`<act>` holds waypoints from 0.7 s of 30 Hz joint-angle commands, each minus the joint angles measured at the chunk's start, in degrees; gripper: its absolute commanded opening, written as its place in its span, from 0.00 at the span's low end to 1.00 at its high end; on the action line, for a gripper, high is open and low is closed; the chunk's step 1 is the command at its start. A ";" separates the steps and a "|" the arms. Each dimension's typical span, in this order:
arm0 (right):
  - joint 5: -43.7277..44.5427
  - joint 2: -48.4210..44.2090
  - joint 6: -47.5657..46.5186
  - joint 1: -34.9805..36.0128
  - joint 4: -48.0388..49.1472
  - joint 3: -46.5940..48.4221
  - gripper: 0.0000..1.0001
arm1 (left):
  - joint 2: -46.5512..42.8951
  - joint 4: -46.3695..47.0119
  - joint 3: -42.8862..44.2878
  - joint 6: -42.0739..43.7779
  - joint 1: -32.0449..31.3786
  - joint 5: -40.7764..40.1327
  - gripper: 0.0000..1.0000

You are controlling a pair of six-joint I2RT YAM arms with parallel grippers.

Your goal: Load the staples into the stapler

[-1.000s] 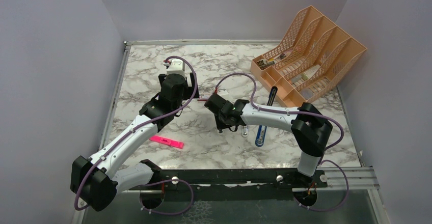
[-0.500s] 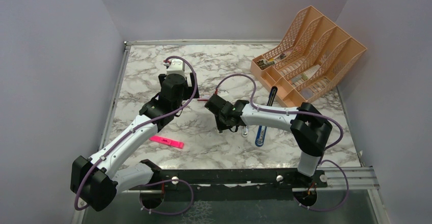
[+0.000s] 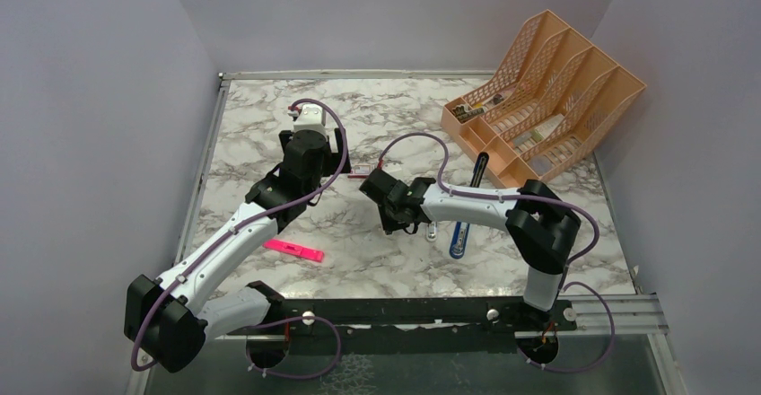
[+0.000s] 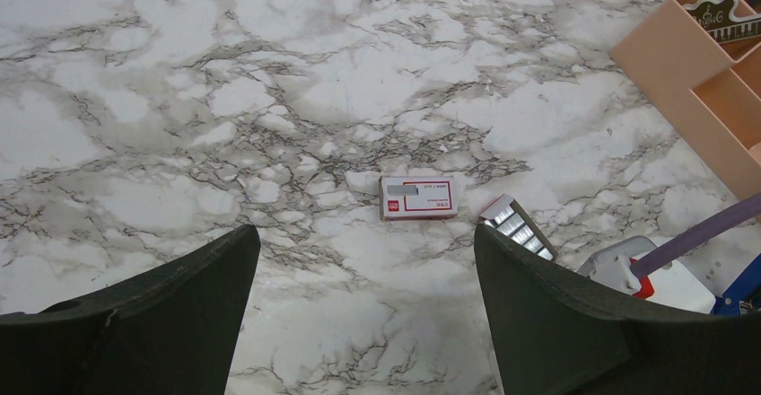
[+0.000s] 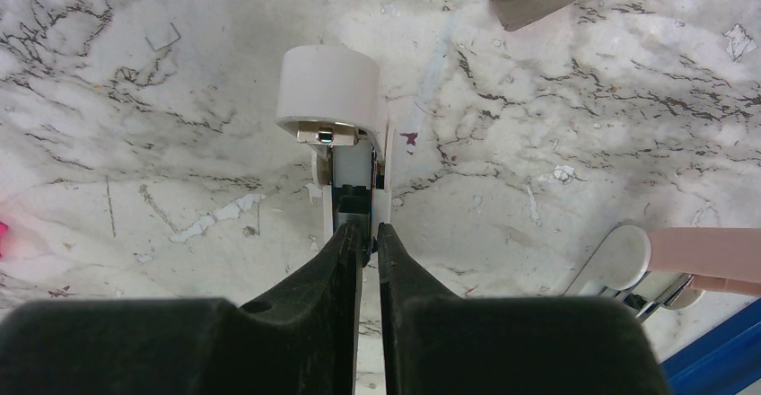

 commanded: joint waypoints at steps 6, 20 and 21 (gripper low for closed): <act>0.89 -1.67 0.15 -0.36 -0.67 0.65 0.24 | -0.24 0.93 -0.57 -0.02 0.18 -1.26 0.90; 2.50 -3.01 0.04 -0.98 -0.48 2.03 0.28 | -0.30 0.91 -0.58 -0.11 0.18 -1.02 0.90; 2.24 -2.60 -0.11 -1.05 -0.49 2.02 0.28 | -0.30 0.93 -0.58 -0.11 0.17 -1.00 0.90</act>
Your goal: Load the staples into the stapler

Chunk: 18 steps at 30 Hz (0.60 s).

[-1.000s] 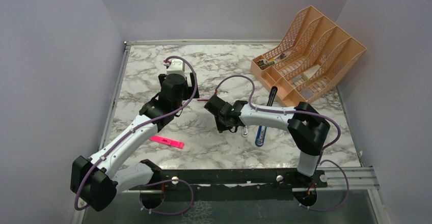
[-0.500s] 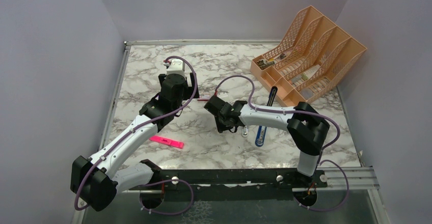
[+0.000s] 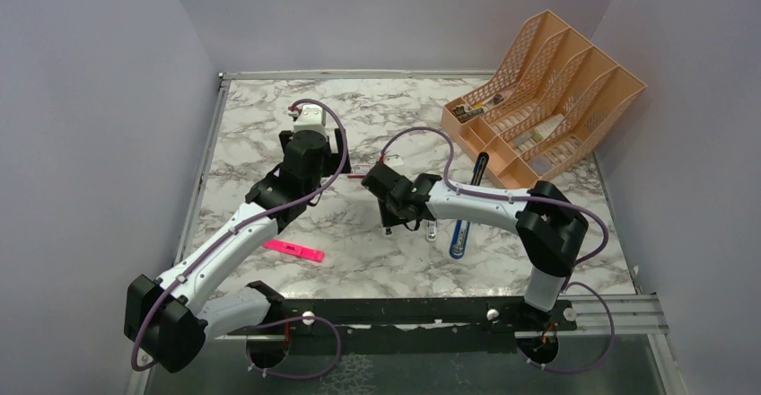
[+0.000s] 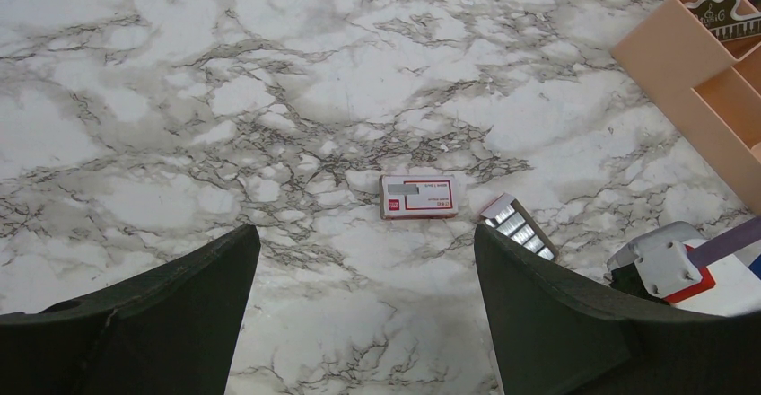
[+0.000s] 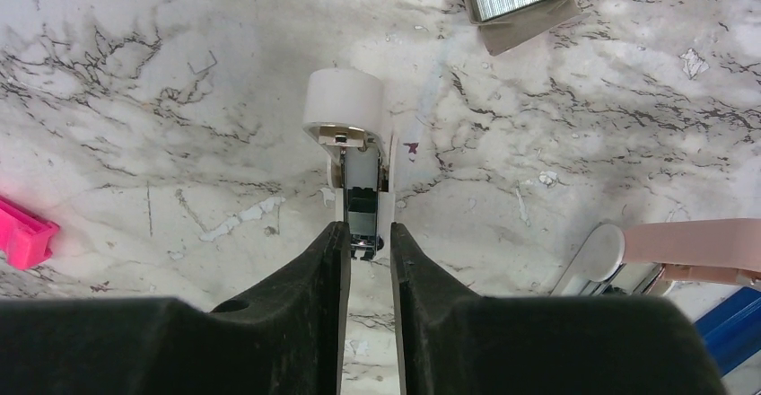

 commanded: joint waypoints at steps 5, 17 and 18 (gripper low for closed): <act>0.73 1.63 -0.12 -0.36 -0.86 1.46 0.28 | -0.11 0.96 -0.47 -0.11 0.21 -0.98 0.90; -1.37 4.04 -0.98 -0.37 -0.90 1.11 0.26 | 0.08 0.96 -0.48 -0.20 0.18 -0.78 0.90; -1.40 4.01 -0.99 -0.36 -0.85 1.03 0.26 | 0.09 1.01 -0.55 -0.24 0.19 -0.74 0.90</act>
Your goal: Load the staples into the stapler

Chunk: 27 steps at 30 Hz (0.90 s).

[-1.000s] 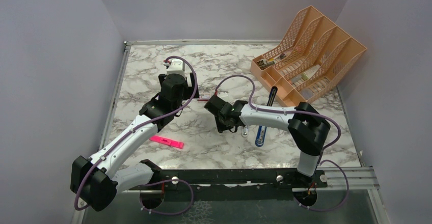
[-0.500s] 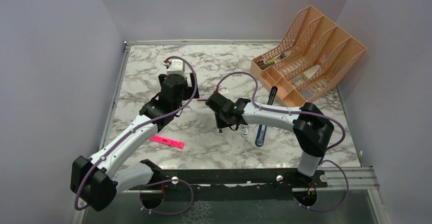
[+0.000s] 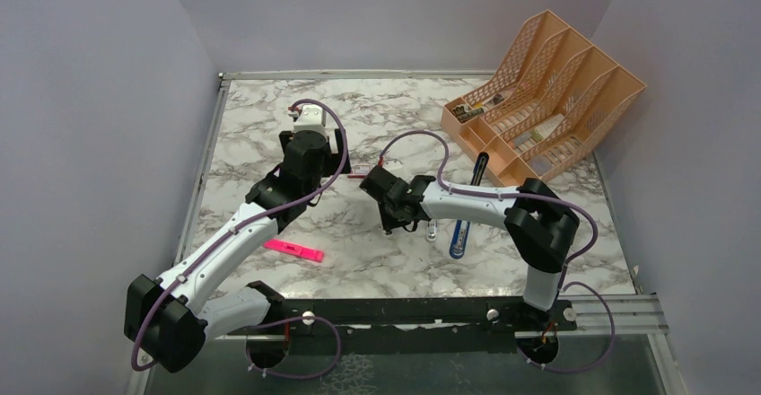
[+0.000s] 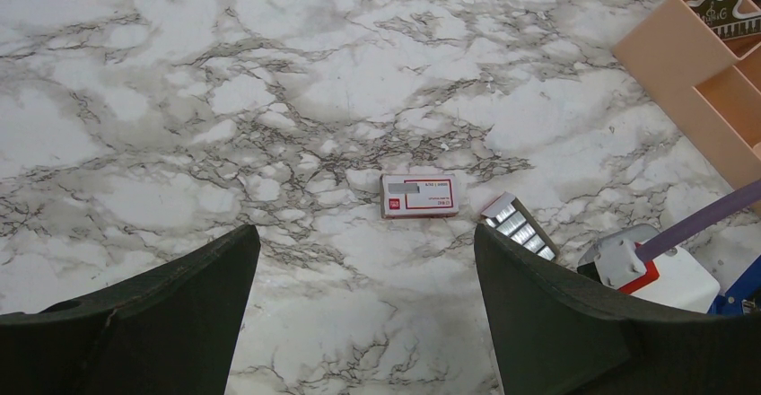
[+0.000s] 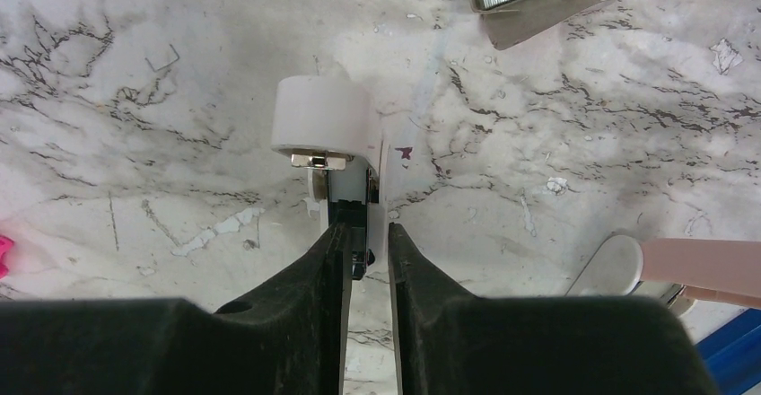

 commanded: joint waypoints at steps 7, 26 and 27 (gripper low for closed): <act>0.99 -1.54 -0.64 -0.39 -1.28 1.76 0.25 | 0.03 0.93 -0.45 -0.37 0.18 -0.35 0.90; -2.18 -3.36 -3.22 -5.85 2.56 8.89 0.49 | -0.08 4.77 -15.95 -22.65 0.23 25.29 0.91; -2.58 -2.83 -3.51 -5.98 2.60 9.32 0.50 | 0.15 5.48 -17.07 -23.61 0.20 26.55 0.91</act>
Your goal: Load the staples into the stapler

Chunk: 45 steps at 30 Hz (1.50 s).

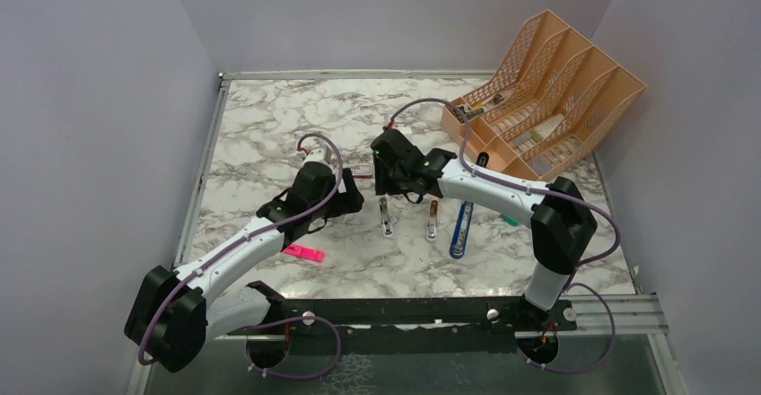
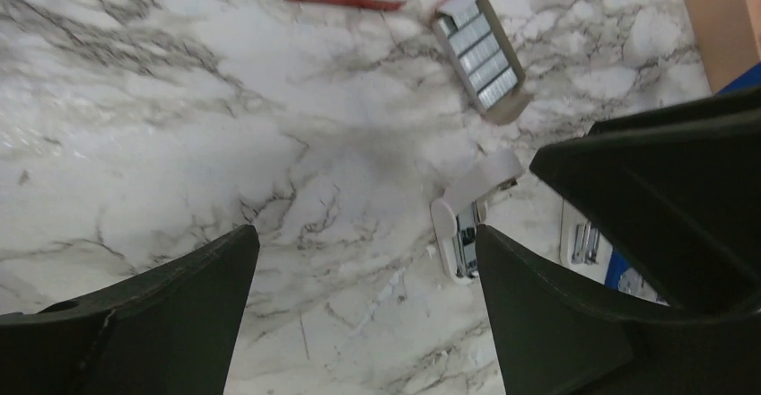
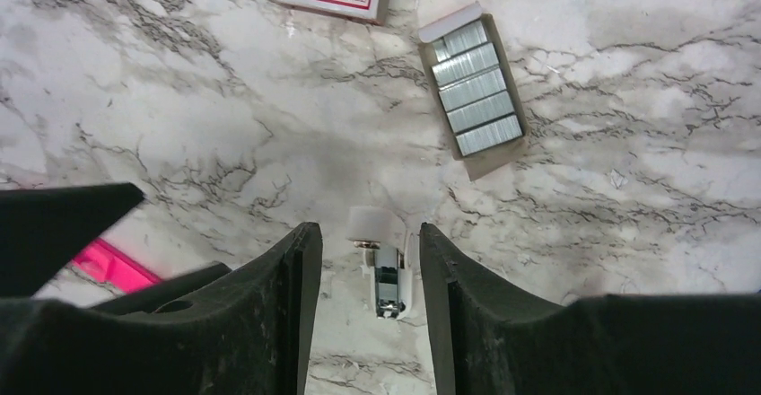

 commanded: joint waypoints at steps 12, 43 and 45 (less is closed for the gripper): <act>-5.47 6.53 -4.41 -0.75 0.67 4.91 0.48 | 9.35 27.17 -14.42 -18.67 0.19 27.53 0.55; -9.38 6.98 -7.28 -1.32 1.31 2.91 0.44 | 25.13 31.29 -11.03 -18.02 -0.91 28.55 0.18; -9.46 6.98 -7.47 -1.32 1.31 2.66 0.44 | 25.59 31.30 -11.06 -18.06 -1.03 28.41 0.16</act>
